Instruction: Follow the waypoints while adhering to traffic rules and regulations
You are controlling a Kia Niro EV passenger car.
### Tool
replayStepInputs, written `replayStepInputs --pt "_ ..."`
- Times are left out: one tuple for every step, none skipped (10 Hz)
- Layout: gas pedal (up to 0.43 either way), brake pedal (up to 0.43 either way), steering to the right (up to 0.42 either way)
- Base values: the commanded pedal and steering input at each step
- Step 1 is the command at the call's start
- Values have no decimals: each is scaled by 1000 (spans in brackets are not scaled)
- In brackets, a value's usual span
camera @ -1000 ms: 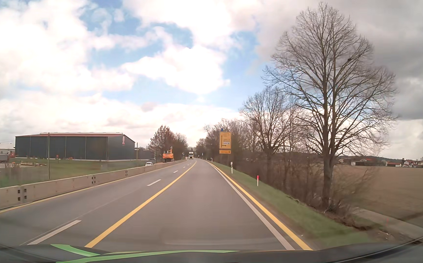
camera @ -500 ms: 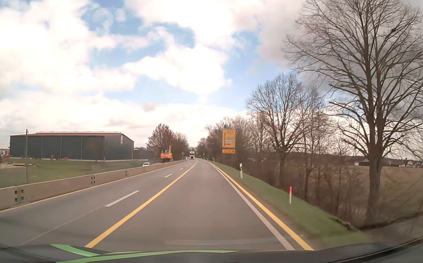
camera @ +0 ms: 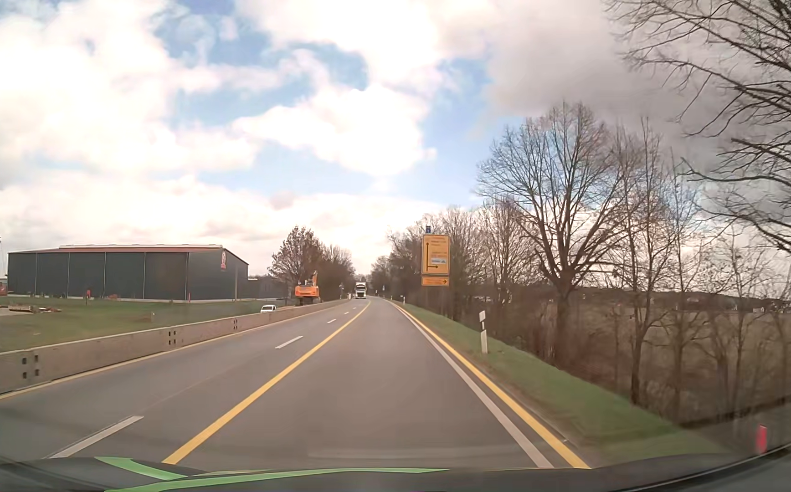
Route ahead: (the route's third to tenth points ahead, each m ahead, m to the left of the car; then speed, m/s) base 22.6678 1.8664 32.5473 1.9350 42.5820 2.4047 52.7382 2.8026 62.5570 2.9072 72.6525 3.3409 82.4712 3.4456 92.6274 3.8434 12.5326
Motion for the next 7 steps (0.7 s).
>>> replayStepInputs --pt "118 0 -2" --pt "118 0 -2" --pt "118 0 -2" --pt "118 0 -2" --pt "118 0 -3" --pt "118 0 -2" --pt "118 0 -2"
